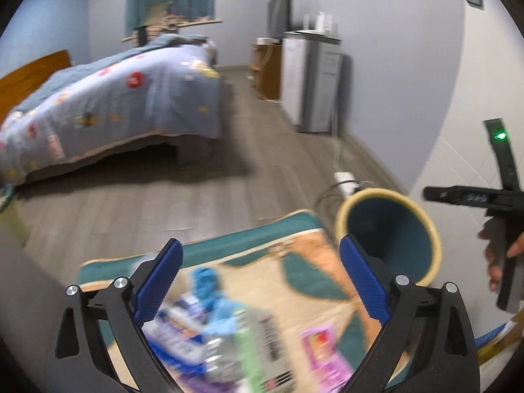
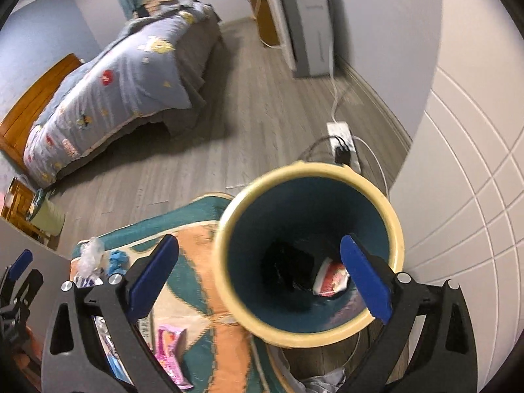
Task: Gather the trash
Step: 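Carry the paper cup over the bin and open the right tool, then lower the right tool and grasp the pink snack wrapper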
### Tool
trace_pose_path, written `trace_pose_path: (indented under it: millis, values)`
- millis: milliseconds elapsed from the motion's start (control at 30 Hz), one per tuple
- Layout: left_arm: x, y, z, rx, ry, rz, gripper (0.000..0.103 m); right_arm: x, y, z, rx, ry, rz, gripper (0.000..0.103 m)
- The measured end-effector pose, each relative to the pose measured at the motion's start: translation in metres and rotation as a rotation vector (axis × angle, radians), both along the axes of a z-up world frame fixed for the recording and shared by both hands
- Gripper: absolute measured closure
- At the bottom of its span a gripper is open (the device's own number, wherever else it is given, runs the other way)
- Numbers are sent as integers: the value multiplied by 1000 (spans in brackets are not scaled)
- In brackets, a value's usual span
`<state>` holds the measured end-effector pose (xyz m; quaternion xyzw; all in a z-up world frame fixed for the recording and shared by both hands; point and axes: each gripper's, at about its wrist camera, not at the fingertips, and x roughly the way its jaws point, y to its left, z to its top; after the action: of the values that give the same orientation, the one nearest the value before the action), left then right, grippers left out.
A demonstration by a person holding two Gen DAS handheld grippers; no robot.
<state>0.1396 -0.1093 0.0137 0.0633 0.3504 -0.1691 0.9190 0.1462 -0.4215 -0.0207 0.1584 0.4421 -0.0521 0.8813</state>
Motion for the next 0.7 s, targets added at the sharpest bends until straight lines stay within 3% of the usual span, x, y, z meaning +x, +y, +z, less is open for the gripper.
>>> trace_pose_path:
  millis: [200,400,567,700]
  values:
    - [-30,52,14,52,-12,93,6,-16,51,18,-114,-30,43,6]
    - [-63,84,14,17,-9,150,6,-42,105,29,-221,-78,68,6]
    - [-83,98,-4,17,17,176,6,-56,142,14,-236,-32,168,6]
    - [-87,102,-19,37,32,182,6,-60,155,-8,-168,38,169,6]
